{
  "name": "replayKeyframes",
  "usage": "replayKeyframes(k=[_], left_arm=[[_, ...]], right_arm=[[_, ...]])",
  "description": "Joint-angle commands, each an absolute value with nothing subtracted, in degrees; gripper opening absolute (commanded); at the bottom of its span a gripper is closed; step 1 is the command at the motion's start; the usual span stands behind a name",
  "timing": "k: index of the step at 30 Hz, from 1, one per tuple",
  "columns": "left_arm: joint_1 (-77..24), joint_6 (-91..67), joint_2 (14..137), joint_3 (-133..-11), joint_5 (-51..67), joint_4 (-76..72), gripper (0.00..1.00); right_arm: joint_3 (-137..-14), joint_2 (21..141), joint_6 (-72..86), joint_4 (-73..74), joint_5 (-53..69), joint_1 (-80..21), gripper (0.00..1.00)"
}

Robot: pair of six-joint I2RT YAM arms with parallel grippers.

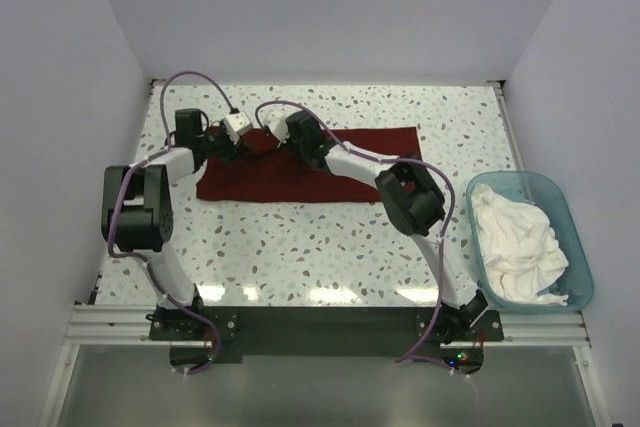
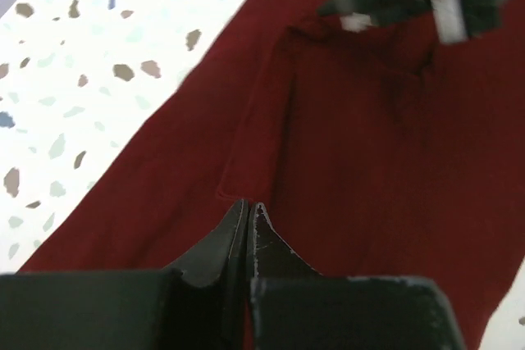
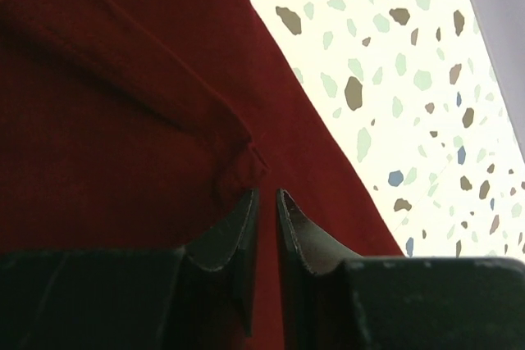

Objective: Fold and stack the t-shirts
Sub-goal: Fold the tshirt

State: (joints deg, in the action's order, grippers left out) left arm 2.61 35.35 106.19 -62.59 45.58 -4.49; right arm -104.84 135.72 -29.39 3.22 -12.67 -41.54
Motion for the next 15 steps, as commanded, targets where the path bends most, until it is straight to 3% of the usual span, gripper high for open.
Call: replayKeyframes(k=[1, 4, 9, 13, 15], left_arm=[[0.88, 44.62, 101.52, -59.78, 48.69, -0.97, 0.06], [0.44, 49.03, 100.37, -57.75, 48.52, 2.35, 0.16], [0.44, 58.25, 99.58, -58.8, 48.78, 14.28, 0.19], [0.44, 68.79, 99.84, -62.31, 49.48, 24.05, 0.39], [0.44, 74.76, 100.11, -64.15, 50.27, 30.83, 0.4]], right_arm=[[-104.59, 133.33, -27.42, 3.16, -14.41, -41.13, 0.18], [-105.29, 133.51, -27.07, 3.78, -14.5, -41.13, 0.31], [-105.47, 132.72, -27.51, 3.69, -15.38, -41.05, 0.32], [-106.08, 131.93, -27.77, 4.48, -15.82, -40.52, 0.38], [-106.08, 131.05, -27.95, 4.75, -16.0, -39.99, 0.38]])
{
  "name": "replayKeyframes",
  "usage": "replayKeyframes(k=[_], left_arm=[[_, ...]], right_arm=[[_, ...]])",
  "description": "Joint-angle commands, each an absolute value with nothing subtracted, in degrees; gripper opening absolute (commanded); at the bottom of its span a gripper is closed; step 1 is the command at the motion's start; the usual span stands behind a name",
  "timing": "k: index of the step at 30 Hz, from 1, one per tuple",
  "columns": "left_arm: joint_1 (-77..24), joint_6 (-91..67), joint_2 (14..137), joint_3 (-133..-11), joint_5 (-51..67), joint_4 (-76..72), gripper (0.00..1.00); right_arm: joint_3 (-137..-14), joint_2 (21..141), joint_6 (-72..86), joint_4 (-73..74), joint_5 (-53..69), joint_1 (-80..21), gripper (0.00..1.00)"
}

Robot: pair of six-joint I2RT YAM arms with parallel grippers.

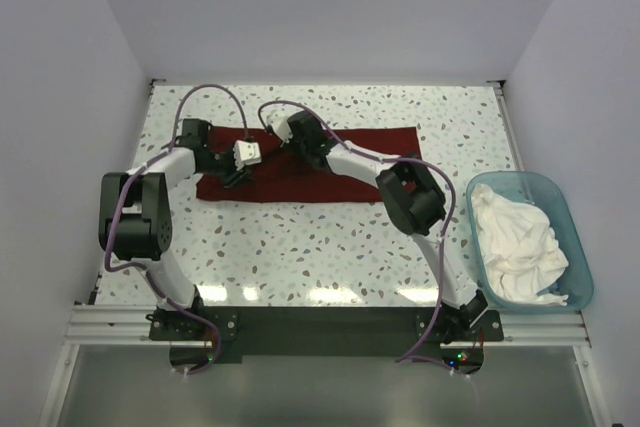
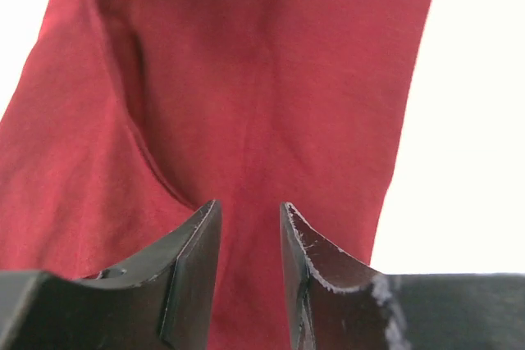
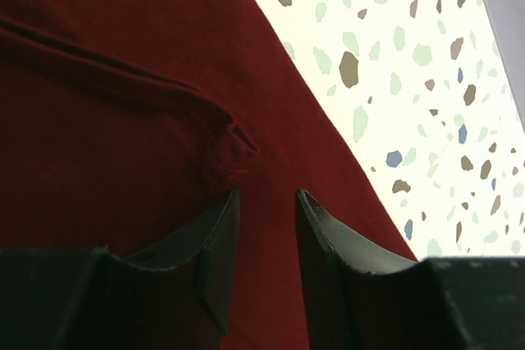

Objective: Fold and stack the t-shirts
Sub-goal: Fold the tshirt

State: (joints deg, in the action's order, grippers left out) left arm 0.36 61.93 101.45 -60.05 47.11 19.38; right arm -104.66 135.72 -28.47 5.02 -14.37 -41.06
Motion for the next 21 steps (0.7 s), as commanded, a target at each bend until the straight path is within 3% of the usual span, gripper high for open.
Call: replayKeyframes(k=[1, 5, 8, 12, 17, 21], left_arm=[[0.44, 75.58, 100.19, -64.68, 50.36, 31.98, 0.4], [0.79, 77.79, 102.13, -70.04, 51.59, 39.37, 0.38], [2.46, 61.92, 103.97, -74.34, 53.61, 32.45, 0.37], [1.58, 36.55, 107.22, -77.96, 44.43, 13.56, 0.33], [-2.45, 32.52, 115.92, -86.04, 38.06, 17.13, 0.29], [-5.18, 33.75, 116.98, -84.91, 35.51, 17.84, 0.27]], right_arm=[[-106.08, 130.7, -28.04, 5.18, -16.0, -39.73, 0.38], [-106.61, 128.76, -27.95, 7.38, -15.73, -38.24, 0.37], [-106.0, 126.75, -27.25, 9.22, -14.86, -36.92, 0.31], [-105.56, 125.77, -26.28, 11.95, -14.5, -35.69, 0.25], [-105.38, 125.07, -25.14, 15.99, -14.76, -34.28, 0.23], [-105.12, 124.19, -24.43, 19.33, -14.41, -31.65, 0.22]])
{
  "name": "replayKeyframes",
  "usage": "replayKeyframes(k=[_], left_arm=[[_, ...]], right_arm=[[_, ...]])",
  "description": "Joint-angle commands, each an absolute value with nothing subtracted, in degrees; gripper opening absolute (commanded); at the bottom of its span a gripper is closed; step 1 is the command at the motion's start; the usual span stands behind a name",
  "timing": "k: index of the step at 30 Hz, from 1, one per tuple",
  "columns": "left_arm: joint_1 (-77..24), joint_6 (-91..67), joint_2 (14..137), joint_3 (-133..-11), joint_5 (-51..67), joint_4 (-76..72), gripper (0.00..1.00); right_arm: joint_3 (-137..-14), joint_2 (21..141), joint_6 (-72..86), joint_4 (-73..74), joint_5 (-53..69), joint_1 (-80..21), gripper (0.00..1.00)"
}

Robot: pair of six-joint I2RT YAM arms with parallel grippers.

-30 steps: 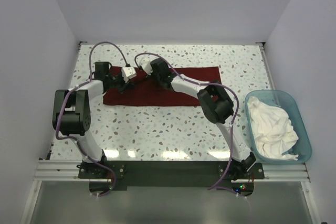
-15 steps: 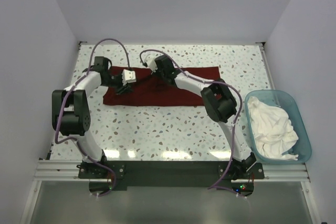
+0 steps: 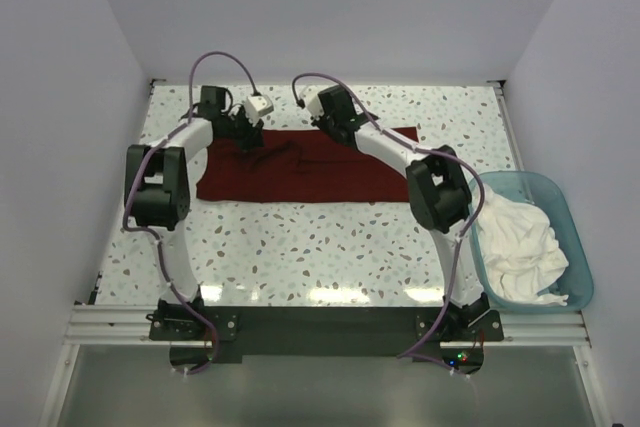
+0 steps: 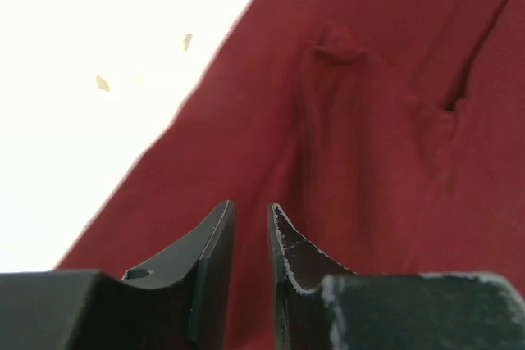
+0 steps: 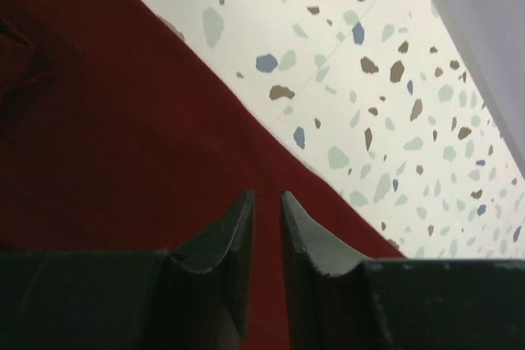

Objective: Fold and stack the t-shirts
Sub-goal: Fold the tshirt

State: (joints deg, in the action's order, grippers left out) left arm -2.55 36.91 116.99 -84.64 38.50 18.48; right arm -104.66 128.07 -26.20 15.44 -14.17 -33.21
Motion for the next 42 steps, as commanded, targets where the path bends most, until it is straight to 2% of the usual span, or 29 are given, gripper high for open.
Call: replayKeyframes(k=[1, 5, 11, 15, 19, 23, 27, 33, 39, 42], left_arm=[[-6.23, 34.19, 116.98, -84.03, 34.72, 17.75, 0.27], [-8.34, 35.85, 117.68, -81.13, 30.69, 19.07, 0.27], [-9.67, 37.18, 120.94, -84.18, 25.76, 25.29, 0.29], [-9.49, 34.11, 117.35, -85.34, 24.44, 26.37, 0.32], [-9.06, 28.67, 108.21, -83.51, 23.47, 25.76, 0.37], [-9.05, 20.6, 104.42, -79.99, 19.72, 28.99, 0.43], [-7.65, 14.79, 106.78, -78.58, 17.41, 34.36, 0.36], [-6.33, 10.2, 108.98, -76.03, 15.48, 36.65, 0.34], [-5.63, 9.93, 115.99, -77.77, 10.91, 37.97, 0.33], [-5.54, 11.42, 123.36, -84.53, 9.58, 37.7, 0.33]], right_arm=[[-105.03, 124.02, -24.43, 20.73, -14.41, -31.12, 0.22], [-104.33, 123.31, -24.17, 23.2, -14.24, -28.13, 0.22], [-107.04, 125.59, -27.06, 29.17, -13.62, -24.27, 0.22], [-112.14, 129.72, -30.23, 36.37, -11.69, -21.89, 0.24], [-118.28, 134.03, -33.04, 46.11, -9.24, -20.57, 0.26], [-119.09, 136.32, -35.76, 49.39, -8.61, -20.22, 0.25], [-116.98, 137.19, -37.79, 48.87, -9.93, -20.13, 0.25], [-115.41, 137.99, -39.46, 51.76, -9.85, -20.13, 0.24], [-105.84, 131.85, -40.69, 55.45, -6.6, -20.48, 0.24], [-96.97, 125.96, -39.64, 56.51, -3.53, -21.7, 0.24]])
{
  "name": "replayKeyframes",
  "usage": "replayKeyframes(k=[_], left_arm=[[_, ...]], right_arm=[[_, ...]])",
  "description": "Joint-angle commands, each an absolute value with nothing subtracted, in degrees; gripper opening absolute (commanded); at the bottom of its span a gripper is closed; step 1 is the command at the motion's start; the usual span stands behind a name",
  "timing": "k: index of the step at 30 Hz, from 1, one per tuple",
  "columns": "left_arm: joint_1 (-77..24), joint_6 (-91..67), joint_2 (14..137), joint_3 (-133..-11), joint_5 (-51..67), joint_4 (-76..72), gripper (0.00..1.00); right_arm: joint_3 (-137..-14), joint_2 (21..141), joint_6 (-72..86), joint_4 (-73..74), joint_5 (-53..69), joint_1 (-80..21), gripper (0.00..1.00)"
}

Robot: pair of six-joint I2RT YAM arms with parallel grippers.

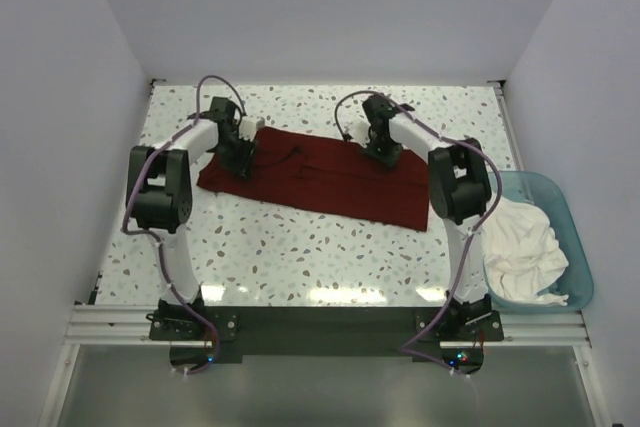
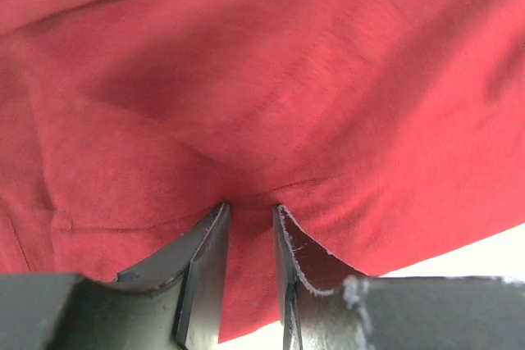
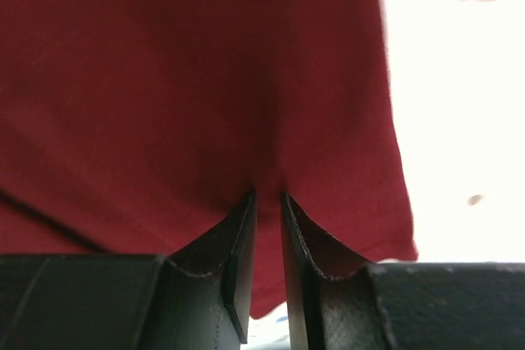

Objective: Fold and stack the t-shirts
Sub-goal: Fold the tshirt

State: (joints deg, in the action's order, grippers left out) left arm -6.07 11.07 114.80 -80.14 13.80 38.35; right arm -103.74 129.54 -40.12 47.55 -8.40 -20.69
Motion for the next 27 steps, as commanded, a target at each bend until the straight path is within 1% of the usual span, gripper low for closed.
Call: replayKeyframes(k=[1, 3, 4, 5, 6, 7, 9, 10, 11, 12, 13, 14, 15, 17, 21, 24, 25, 27], left_arm=[[-5.54, 11.95, 125.66, -90.73, 9.84, 38.92, 0.33], [-5.71, 13.18, 132.23, -97.52, 11.16, 39.37, 0.33], [-6.41, 13.97, 134.54, -105.56, 11.51, 39.72, 0.33], [-6.85, 15.37, 136.91, -110.43, 11.08, 40.25, 0.33], [-7.29, 15.82, 141.98, -115.7, 11.42, 41.04, 0.33], [-7.82, 16.43, 144.47, -126.98, 12.99, 43.13, 0.34], [-7.91, 15.91, 148.34, -135.67, 15.11, 43.16, 0.37], [-7.91, 15.56, 147.75, -137.27, 16.07, 40.2, 0.38], [-7.82, 14.95, 146.0, -135.02, 16.69, 37.29, 0.41], [-7.82, 14.68, 139.98, -131.17, 17.05, 33.79, 0.43], [-7.82, 14.59, 136.36, -121.82, 17.92, 26.35, 0.46], [-7.82, 14.15, 132.75, -117.12, 18.71, 22.97, 0.51], [-7.91, 13.63, 126.45, -113.07, 18.72, 20.16, 0.52], [-7.82, 12.05, 120.36, -104.73, 17.59, 16.18, 0.55], [-7.91, 11.6, 118.04, -100.99, 17.67, 21.78, 0.55], [-7.91, 11.43, 120.14, -100.72, 19.25, 28.02, 0.5], [-7.82, 10.82, 120.58, -100.11, 20.99, 29.95, 0.49], [-7.91, 10.2, 121.29, -98.62, 21.88, 30.23, 0.49]], right_arm=[[-92.07, 124.12, -39.2, 57.12, -1.25, -22.93, 0.24], [-86.77, 118.17, -37.45, 57.39, 0.26, -25.04, 0.25], [-82.14, 116.12, -36.83, 57.91, 2.35, -28.44, 0.25], [-80.35, 114.36, -35.52, 58.35, 5.94, -30.39, 0.26], [-78.94, 110.17, -34.81, 59.23, 8.85, -32.32, 0.27], [-77.79, 108.47, -33.59, 59.33, 10.96, -33.91, 0.27], [-78.48, 105.57, -30.33, 60.89, 15.35, -36.3, 0.29], [-80.23, 105.3, -29.8, 61.52, 16.25, -36.21, 0.29], [-80.85, 104.86, -29.01, 61.7, 15.65, -36.04, 0.29], [-81.03, 104.33, -29.0, 61.61, 14.43, -35.77, 0.29], [-80.77, 103.28, -29.18, 60.92, 13.81, -35.77, 0.3], [-80.25, 103.01, -29.96, 60.39, 13.19, -35.68, 0.3], [-79.64, 103.09, -30.14, 59.42, 12.4, -35.77, 0.3], [-78.49, 104.93, -31.28, 57.22, 9.85, -35.77, 0.29], [-78.14, 108.71, -32.17, 52.92, 6.69, -35.77, 0.28], [-78.13, 112.93, -32.69, 50.71, 5.63, -35.77, 0.25], [-78.13, 113.9, -32.61, 50.19, 5.54, -35.77, 0.23], [-77.7, 115.83, -32.43, 50.01, 6.06, -35.95, 0.22]])
